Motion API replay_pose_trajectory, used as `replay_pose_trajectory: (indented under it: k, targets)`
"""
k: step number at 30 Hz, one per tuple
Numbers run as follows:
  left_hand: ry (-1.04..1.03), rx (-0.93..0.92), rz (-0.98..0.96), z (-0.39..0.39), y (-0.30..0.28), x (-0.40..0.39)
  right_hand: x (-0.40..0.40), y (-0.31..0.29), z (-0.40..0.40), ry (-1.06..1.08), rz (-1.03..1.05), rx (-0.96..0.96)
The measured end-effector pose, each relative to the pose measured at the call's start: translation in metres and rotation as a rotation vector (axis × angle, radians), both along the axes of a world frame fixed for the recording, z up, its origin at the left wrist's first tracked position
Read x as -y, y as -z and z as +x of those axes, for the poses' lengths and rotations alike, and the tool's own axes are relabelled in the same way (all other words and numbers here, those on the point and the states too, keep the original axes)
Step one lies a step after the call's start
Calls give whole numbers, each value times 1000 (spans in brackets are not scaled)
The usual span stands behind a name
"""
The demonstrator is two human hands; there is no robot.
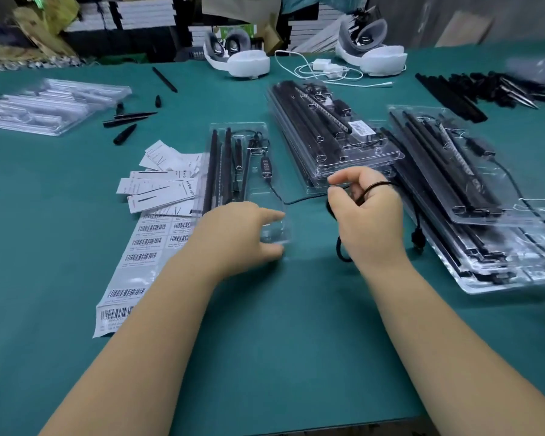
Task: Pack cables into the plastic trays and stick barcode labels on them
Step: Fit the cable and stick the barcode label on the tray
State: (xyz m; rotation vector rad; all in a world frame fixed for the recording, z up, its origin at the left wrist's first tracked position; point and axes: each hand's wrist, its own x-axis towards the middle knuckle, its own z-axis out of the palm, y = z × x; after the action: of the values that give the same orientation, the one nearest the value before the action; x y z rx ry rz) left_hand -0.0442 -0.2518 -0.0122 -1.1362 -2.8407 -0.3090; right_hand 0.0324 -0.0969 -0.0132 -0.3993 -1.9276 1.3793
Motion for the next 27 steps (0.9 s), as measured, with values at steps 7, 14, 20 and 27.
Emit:
replay_pose_trajectory:
  k: [7, 14, 20, 27]
  targets:
    - [123, 216, -40, 25, -16, 7, -4, -4, 2, 204, 273, -116]
    - [111, 588, -195, 21, -22, 19, -22, -8, 3, 442, 315, -289]
    - [142, 669, 29, 21, -25, 23, -22, -5, 1, 303, 173, -172]
    - [110, 572, 472, 32, -14, -3, 7, -5, 5, -422, -170, -80]
